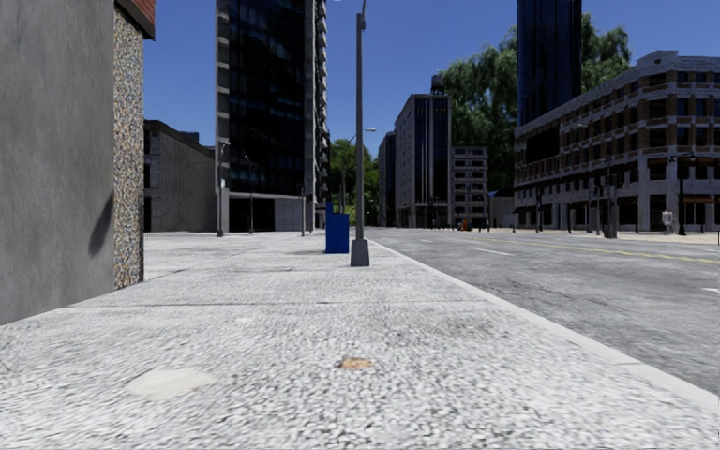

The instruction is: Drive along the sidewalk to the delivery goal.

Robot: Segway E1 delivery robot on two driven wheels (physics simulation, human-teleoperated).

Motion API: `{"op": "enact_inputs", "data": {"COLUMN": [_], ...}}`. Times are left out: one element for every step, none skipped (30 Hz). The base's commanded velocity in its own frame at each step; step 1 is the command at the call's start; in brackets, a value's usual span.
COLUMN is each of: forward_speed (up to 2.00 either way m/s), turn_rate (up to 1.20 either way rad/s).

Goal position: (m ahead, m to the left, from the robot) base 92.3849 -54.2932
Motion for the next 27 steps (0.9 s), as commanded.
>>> {"op": "enact_inputs", "data": {"forward_speed": [2.00,2.00,2.00,2.00,2.00,2.00,2.00,2.00,2.00,2.00,2.00,2.00,2.00,2.00,2.00,2.00,2.00,2.00,2.00,2.00,2.00,2.00,2.00,2.00,2.00,2.00,2.00], "turn_rate": [0.00,0.00,0.00,0.00,0.00,0.00,0.00,0.00,0.00,0.00,0.00,0.00,0.00,0.00,0.00,0.00,0.00,0.00,0.00,0.00,0.00,0.00,0.00,0.00,0.00,0.00,0.00]}}
